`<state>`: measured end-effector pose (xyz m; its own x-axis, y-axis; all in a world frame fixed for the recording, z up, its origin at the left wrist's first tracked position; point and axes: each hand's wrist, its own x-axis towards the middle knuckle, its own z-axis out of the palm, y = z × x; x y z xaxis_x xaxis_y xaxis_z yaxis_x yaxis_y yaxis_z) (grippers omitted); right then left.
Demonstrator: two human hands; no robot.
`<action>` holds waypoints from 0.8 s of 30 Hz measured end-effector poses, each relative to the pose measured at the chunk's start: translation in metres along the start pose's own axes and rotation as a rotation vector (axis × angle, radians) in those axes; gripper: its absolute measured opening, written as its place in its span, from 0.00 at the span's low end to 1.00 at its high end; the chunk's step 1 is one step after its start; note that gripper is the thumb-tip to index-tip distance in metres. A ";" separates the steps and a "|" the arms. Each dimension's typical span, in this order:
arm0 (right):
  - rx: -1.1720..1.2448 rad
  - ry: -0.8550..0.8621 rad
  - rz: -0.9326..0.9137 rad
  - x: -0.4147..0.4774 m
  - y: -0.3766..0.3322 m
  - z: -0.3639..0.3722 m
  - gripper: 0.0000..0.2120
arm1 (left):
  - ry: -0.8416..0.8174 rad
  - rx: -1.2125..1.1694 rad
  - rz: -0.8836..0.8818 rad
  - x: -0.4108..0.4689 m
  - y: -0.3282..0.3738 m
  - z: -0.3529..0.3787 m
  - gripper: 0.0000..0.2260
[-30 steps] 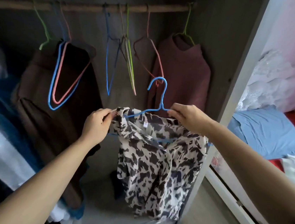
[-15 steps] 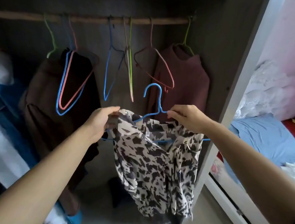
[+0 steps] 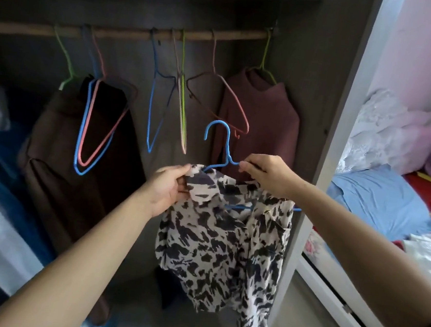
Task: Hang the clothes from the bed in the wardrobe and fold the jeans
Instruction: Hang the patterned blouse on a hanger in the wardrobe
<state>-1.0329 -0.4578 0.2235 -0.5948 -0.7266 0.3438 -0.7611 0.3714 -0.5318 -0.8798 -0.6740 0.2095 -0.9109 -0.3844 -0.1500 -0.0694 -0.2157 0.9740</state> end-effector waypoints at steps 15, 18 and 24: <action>0.183 0.154 0.114 0.006 -0.002 -0.034 0.14 | 0.173 0.586 0.064 0.029 -0.029 -0.038 0.09; 0.202 0.142 0.139 0.005 -0.001 -0.031 0.14 | 0.179 0.452 0.136 0.029 -0.032 -0.035 0.07; 0.060 0.187 0.160 0.000 0.007 -0.033 0.16 | 0.550 0.831 0.389 0.027 -0.026 -0.049 0.12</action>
<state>-1.0468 -0.4358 0.2453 -0.7484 -0.5394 0.3859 -0.6398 0.4339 -0.6344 -0.8831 -0.7226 0.1717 -0.6363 -0.6914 0.3422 -0.2577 0.6086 0.7505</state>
